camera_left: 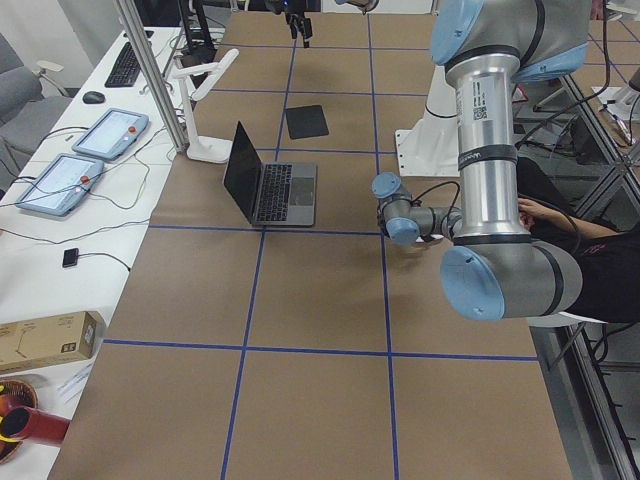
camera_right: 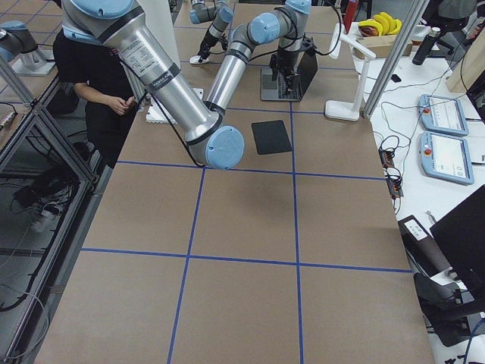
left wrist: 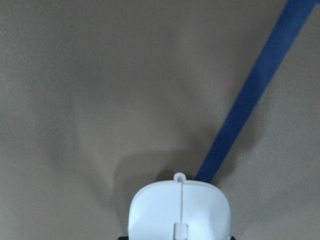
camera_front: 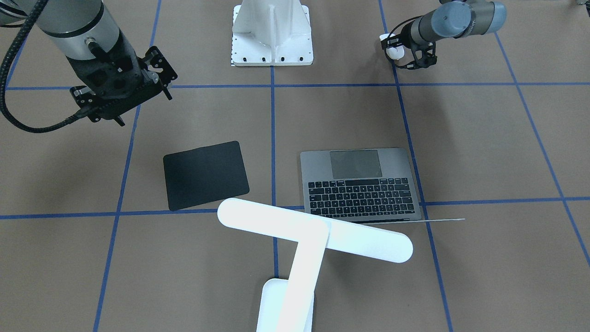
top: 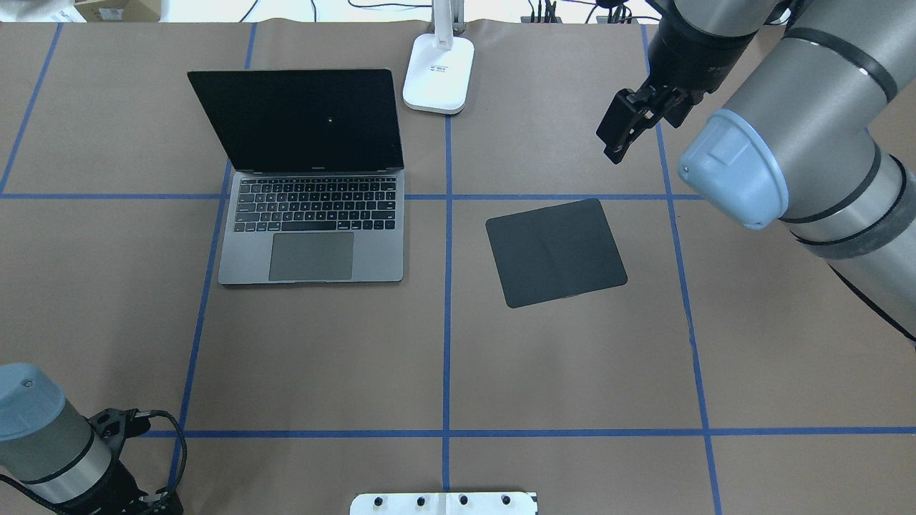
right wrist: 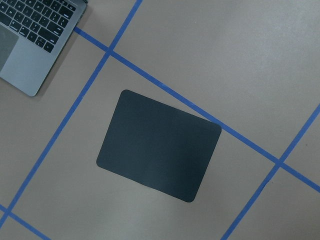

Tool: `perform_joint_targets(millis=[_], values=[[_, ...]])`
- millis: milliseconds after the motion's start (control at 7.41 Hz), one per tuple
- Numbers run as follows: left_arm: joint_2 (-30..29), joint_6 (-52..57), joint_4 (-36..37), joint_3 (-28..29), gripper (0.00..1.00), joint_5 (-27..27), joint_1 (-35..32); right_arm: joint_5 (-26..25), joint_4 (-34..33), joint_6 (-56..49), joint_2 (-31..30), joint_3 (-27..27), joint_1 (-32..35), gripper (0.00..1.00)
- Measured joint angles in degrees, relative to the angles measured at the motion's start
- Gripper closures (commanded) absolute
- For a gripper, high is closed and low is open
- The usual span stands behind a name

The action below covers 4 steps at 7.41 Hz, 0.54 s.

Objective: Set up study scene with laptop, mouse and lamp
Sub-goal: 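Grasp the white mouse with the left gripper while the right gripper hovers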

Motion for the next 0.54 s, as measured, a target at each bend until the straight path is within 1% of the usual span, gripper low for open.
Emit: perform_joint_targets(millis=[270, 405, 540], values=[[0.0, -0.1, -0.1, 0.0, 0.34, 0.0, 0.1, 0.0, 0.0, 0.0, -0.1, 0.0, 0.0, 0.00], [0.0, -0.2, -0.1, 0.1, 0.39, 0.0, 0.2, -0.1, 0.0, 0.0, -0.1, 0.0, 0.0, 0.00], [0.0, -0.2, -0.1, 0.1, 0.39, 0.0, 0.2, -0.2, 0.0, 0.0, -0.1, 0.2, 0.0, 0.00]])
